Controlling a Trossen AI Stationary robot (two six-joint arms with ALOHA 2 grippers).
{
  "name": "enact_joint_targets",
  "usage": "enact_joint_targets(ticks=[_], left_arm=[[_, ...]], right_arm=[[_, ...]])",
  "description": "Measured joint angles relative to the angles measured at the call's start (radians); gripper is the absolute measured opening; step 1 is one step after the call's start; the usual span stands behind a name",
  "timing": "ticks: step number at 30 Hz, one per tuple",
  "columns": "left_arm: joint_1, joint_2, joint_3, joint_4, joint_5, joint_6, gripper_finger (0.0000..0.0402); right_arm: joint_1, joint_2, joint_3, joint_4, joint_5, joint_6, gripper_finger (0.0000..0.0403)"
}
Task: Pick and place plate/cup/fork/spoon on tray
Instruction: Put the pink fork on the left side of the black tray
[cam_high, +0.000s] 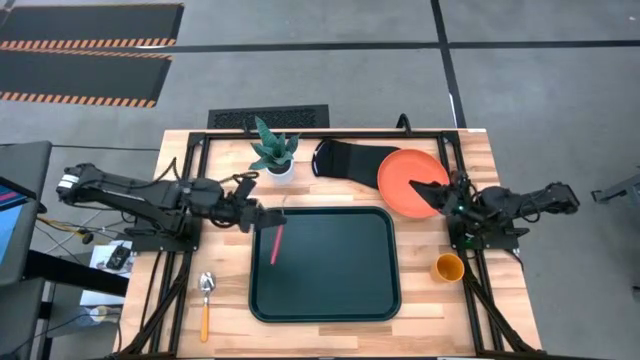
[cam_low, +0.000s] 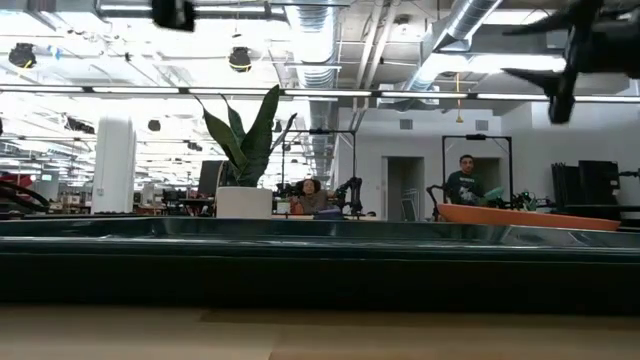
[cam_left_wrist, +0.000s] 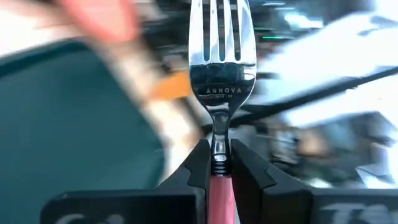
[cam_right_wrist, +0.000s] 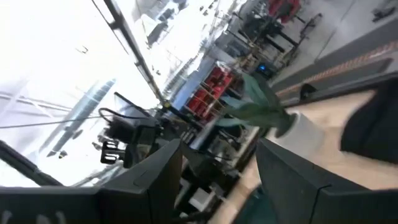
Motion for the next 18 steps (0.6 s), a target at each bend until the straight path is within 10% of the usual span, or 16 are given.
enact_joint_targets(ticks=[9, 18], left_arm=[[0.089, 0.126, -0.112, 0.56, 0.182, 0.006, 0.0029], [0.105, 0.304, -0.114, 0.93, 0.32, -0.074, 0.0023]], right_arm=[[-0.121, 0.453, 0.301, 0.033, -0.059, -0.18, 0.0232], [-0.274, 0.935, 0.66, 0.101, -0.562, -0.31, 0.0239]])
